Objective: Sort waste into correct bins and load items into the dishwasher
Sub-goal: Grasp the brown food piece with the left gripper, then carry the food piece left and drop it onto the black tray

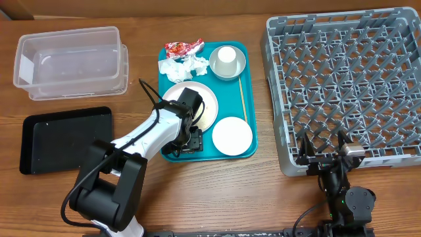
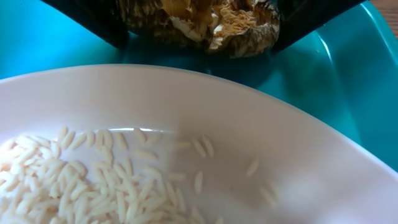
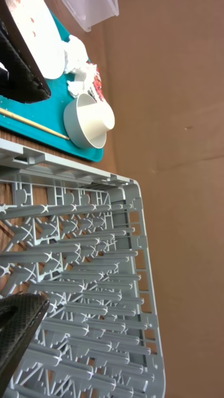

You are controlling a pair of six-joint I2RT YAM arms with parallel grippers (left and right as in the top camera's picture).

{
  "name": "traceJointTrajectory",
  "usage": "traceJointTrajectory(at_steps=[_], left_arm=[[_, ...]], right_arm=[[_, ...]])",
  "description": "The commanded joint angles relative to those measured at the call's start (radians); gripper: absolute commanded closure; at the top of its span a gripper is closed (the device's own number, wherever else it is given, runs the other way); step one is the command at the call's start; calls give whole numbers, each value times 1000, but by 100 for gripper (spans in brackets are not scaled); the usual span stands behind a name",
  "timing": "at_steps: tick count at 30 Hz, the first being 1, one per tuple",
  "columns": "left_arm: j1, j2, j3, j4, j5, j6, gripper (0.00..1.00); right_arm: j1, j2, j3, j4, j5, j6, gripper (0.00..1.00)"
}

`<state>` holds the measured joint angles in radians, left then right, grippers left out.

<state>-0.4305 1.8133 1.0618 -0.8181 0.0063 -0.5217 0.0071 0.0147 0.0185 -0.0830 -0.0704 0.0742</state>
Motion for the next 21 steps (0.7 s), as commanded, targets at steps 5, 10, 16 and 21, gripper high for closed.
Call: traceJointTrajectory(at_steps=[5, 10, 16, 21], left_arm=[[-2, 34, 43, -37, 10, 2, 31], [-2, 34, 98, -100, 10, 2, 32], [5, 34, 172, -181, -9, 2, 31], [58, 34, 266, -291, -64, 2, 32]], right_arm=[[-3, -12, -11, 3, 10, -3, 0], [-3, -12, -11, 3, 10, -3, 0], [-3, -12, -11, 3, 10, -3, 0], [-3, -12, -11, 3, 10, -3, 0]])
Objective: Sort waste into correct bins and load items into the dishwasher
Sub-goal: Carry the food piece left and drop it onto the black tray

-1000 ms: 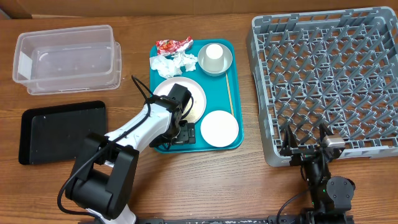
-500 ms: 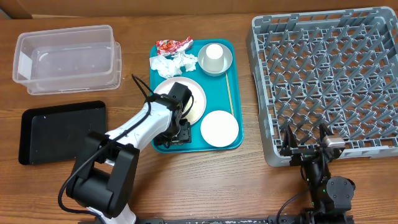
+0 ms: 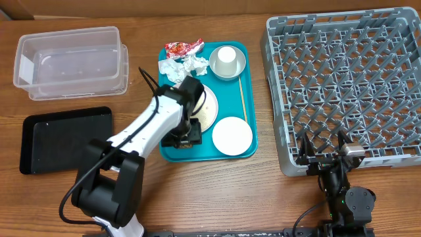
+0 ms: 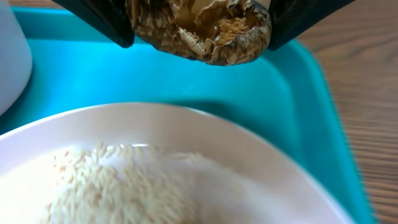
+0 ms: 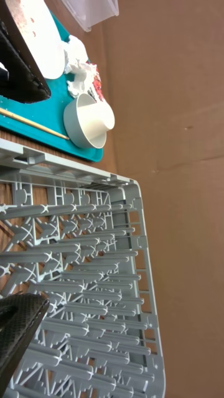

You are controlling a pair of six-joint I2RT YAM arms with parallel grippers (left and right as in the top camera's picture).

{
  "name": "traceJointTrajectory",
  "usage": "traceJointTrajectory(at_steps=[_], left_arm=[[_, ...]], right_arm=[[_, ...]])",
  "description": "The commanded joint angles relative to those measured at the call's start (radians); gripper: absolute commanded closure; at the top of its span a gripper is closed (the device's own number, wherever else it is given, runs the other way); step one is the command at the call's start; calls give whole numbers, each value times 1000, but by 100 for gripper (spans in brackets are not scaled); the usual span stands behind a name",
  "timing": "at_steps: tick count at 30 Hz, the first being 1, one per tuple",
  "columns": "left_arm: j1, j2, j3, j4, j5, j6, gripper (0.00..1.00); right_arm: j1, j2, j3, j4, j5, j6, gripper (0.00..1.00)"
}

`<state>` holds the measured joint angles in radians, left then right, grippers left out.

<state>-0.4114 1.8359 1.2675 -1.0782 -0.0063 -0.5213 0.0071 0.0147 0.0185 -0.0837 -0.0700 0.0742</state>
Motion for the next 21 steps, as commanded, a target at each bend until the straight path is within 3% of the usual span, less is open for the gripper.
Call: traceJointTrajectory(at_steps=[1, 10, 21], left_arm=[[58, 11, 80, -54, -63, 2, 32], [348, 11, 241, -198, -74, 81, 30], [816, 12, 250, -167, -24, 92, 26]], right_arm=[[-3, -12, -11, 4, 10, -3, 0], [-3, -12, -11, 4, 10, -3, 0], [-3, -12, -11, 4, 9, -3, 0]])
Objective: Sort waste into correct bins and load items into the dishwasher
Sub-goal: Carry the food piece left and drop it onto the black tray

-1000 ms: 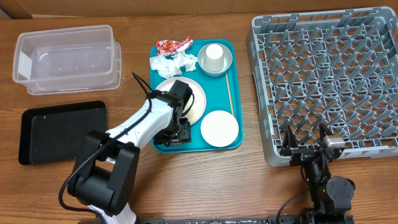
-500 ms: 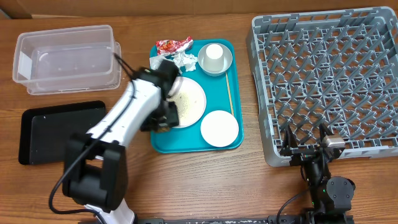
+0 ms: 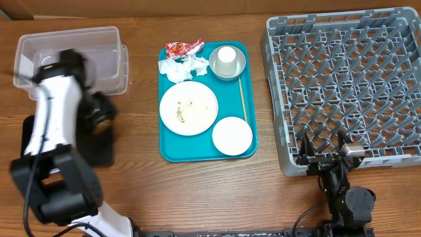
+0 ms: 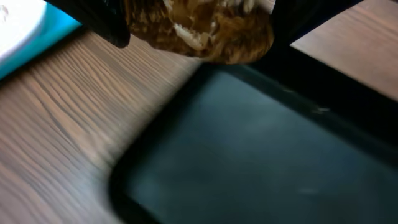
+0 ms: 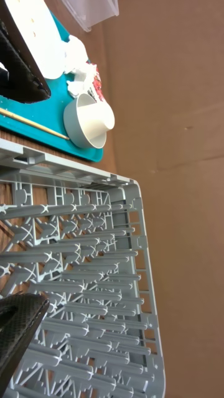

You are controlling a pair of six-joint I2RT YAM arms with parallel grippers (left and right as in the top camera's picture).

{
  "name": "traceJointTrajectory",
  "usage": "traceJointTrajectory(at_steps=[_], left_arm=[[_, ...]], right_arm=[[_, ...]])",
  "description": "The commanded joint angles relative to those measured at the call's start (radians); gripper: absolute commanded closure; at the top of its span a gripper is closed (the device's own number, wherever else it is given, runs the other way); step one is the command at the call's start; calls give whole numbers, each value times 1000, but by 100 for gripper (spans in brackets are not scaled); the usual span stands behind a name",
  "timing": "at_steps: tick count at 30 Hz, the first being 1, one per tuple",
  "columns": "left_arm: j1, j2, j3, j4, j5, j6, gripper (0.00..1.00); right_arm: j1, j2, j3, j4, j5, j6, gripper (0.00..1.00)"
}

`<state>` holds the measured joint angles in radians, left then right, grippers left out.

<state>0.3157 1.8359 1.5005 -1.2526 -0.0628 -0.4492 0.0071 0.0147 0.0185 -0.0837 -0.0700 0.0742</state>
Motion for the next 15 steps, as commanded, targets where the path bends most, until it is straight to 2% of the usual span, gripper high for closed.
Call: traceJointTrajectory(at_steps=[1, 4, 6, 8, 15], left_arm=[[123, 12, 15, 12, 43, 19, 24], [209, 12, 13, 22, 65, 19, 23], [263, 12, 12, 28, 90, 19, 12], [289, 12, 12, 30, 122, 19, 8], [288, 12, 12, 22, 367, 152, 1]], right_arm=[[-3, -12, -11, 4, 9, -3, 0], [-3, -12, -11, 4, 9, -3, 0], [-3, -12, -11, 4, 9, -3, 0], [-3, -12, -11, 4, 10, -3, 0], [-3, -12, -11, 4, 9, -3, 0]])
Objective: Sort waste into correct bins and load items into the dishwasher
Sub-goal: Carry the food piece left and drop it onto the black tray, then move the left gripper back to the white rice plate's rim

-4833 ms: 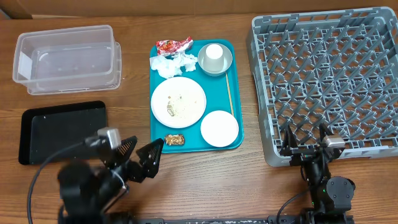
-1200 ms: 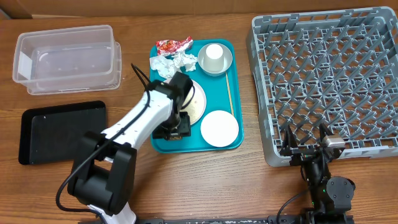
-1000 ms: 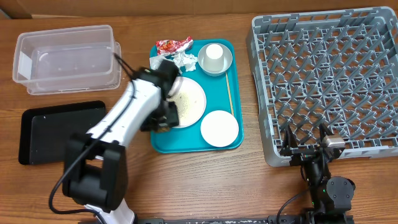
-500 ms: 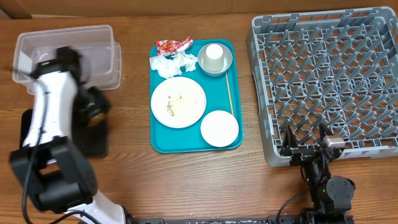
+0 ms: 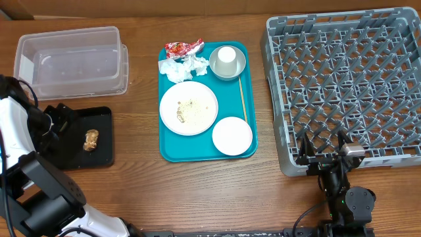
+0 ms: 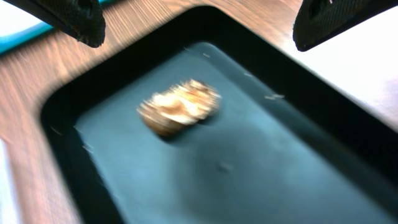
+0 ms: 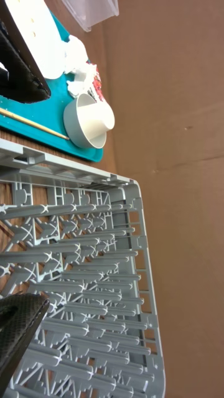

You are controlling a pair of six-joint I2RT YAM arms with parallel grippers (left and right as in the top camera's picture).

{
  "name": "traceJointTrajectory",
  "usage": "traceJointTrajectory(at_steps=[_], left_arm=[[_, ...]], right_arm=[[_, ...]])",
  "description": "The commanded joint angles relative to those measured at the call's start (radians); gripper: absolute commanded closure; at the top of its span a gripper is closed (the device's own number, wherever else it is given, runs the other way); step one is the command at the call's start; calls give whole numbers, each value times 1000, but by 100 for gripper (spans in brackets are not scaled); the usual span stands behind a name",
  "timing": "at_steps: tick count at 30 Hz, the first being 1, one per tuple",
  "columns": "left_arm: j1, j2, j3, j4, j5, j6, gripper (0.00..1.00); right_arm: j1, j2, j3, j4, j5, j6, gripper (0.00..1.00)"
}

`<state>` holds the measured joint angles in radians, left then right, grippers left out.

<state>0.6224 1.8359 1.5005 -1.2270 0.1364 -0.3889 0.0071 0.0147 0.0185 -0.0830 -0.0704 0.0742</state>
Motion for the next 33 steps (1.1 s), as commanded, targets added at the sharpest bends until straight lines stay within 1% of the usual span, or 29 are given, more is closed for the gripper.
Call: traceJointTrajectory(at_steps=[1, 4, 5, 12, 14, 16, 20, 21, 22, 24, 27, 29, 31, 33], left_arm=[[-30, 11, 12, -6, 209, 116, 1], [-82, 6, 12, -32, 339, 196, 2], [-105, 3, 12, -46, 360, 213, 2], [-342, -13, 12, -109, 351, 271, 0], [-414, -13, 12, -108, 331, 271, 0], [-495, -13, 12, -94, 281, 272, 1], [-637, -11, 12, -43, 69, 268, 2], [-668, -11, 12, -27, 10, 260, 5], [-700, -10, 12, -8, -51, 249, 11], [-746, -8, 10, 20, -113, 251, 24], [-800, -8, 6, 38, -101, 259, 25], [-831, -8, 1, 37, -59, 304, 24], [-867, -8, -12, 41, -20, 359, 25], [-902, -8, -35, 60, -14, 396, 25]], right_arm=[[-3, -12, -11, 3, 10, -3, 0], [-3, -12, -11, 3, 10, -3, 0], [-3, -12, -11, 3, 10, -3, 0], [-3, -12, -11, 3, 10, -3, 0], [-3, -12, -11, 3, 10, -3, 0], [-3, -12, -11, 3, 10, -3, 0], [-3, -12, -10, 3, 10, -3, 0], [-3, -12, -11, 3, 10, -3, 0], [-3, -12, -11, 3, 10, -3, 0], [-3, -12, -11, 3, 10, -3, 0], [-3, -12, -11, 3, 10, -3, 0], [-3, -12, -11, 3, 10, -3, 0], [-3, -12, -11, 3, 10, -3, 0], [-3, -12, -11, 3, 10, -3, 0]])
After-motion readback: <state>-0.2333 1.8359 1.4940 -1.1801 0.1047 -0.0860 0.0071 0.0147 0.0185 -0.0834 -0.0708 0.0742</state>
